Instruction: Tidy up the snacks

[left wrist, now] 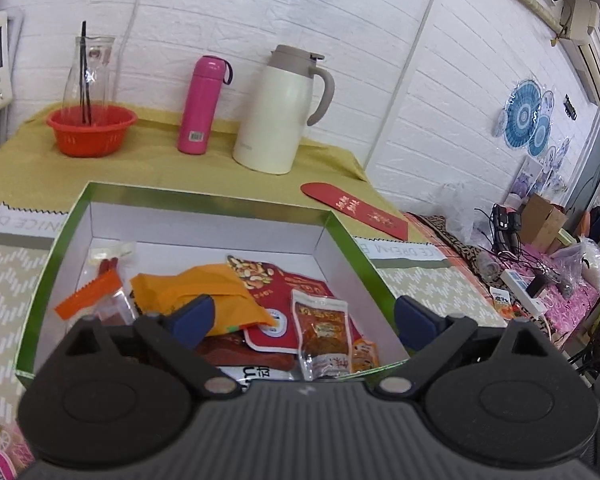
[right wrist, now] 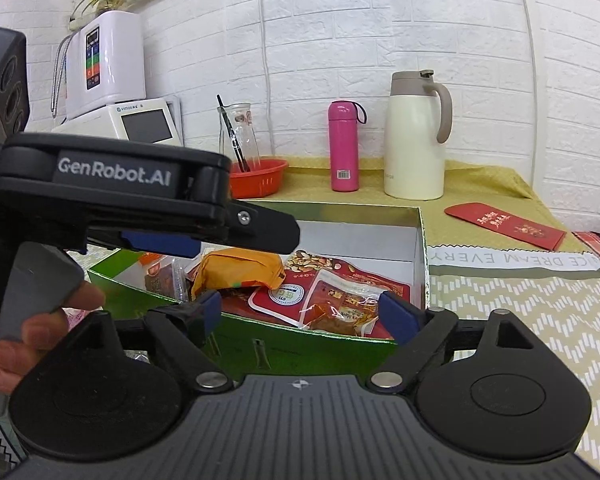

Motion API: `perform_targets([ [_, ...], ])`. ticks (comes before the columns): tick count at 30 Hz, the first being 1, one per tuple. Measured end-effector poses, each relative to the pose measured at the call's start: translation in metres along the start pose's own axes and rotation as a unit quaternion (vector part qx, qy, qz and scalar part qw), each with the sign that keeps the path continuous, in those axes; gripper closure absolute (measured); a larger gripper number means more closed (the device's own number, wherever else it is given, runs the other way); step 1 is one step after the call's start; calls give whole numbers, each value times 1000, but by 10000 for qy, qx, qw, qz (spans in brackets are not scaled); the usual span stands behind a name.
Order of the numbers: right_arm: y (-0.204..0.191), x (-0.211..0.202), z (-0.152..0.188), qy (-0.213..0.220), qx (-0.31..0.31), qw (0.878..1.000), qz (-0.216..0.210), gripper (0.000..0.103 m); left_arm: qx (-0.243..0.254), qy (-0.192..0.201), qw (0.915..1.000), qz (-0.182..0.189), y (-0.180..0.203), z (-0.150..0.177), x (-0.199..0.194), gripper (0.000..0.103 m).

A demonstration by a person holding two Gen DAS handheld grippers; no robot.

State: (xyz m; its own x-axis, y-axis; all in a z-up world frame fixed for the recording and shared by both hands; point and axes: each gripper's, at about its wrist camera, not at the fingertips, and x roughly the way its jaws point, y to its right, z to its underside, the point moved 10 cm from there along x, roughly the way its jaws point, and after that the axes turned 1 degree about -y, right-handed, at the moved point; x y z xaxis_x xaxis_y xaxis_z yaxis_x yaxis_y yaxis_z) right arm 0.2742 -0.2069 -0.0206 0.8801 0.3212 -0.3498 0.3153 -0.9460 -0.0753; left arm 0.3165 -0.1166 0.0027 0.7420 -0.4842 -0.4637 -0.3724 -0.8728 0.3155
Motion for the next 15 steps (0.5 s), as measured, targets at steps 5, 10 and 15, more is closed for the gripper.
perform_targets([
  [5,-6,-15,-7,12,-11,10000,32,0,83,118,9999,-26,7,-2,-24,8],
  [10,-17,-50,-13,96,-87,9999,91,0,162,148,9994,-258,5,5,-59,8],
  [15,-33,-86,-4,109,-292,9995,-5,0,-40,246,9992,-308,-5,28,-99,8],
])
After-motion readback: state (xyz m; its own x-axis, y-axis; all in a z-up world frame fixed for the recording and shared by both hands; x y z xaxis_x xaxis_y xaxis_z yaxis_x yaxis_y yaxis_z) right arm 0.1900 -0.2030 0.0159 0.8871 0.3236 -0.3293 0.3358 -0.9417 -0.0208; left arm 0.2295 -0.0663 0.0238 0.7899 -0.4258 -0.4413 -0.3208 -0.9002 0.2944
